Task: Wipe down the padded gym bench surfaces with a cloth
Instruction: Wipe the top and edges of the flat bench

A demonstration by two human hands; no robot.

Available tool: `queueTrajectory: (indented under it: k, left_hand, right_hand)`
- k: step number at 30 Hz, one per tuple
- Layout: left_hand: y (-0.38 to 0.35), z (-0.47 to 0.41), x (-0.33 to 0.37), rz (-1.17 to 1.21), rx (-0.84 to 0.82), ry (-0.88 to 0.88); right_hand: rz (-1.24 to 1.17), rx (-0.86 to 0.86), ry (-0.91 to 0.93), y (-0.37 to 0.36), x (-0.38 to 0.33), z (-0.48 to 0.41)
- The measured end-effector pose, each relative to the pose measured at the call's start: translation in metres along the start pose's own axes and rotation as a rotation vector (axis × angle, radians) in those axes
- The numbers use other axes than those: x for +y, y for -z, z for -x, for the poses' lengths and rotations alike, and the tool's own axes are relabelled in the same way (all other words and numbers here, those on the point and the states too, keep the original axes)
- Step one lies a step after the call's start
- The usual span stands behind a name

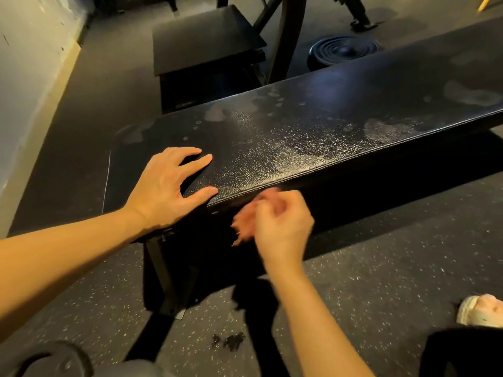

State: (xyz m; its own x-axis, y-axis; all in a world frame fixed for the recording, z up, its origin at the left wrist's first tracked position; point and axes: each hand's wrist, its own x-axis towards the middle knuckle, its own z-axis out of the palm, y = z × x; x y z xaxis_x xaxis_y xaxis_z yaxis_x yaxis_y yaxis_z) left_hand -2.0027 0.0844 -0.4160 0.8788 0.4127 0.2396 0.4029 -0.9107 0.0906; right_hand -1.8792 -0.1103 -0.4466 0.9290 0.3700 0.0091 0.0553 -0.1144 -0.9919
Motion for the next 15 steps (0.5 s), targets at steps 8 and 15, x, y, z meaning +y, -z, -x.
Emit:
queueTrajectory:
  k: [8,15]
  left_hand:
    - [-0.002,-0.001,0.001,0.001,0.02,0.008]
    - [0.001,0.0,0.001,0.006,0.008,0.006]
  right_hand:
    - [-0.275,0.083,-0.079,-0.032,-0.002,0.017]
    - [-0.308,0.124,-0.117,0.012,0.01,-0.02]
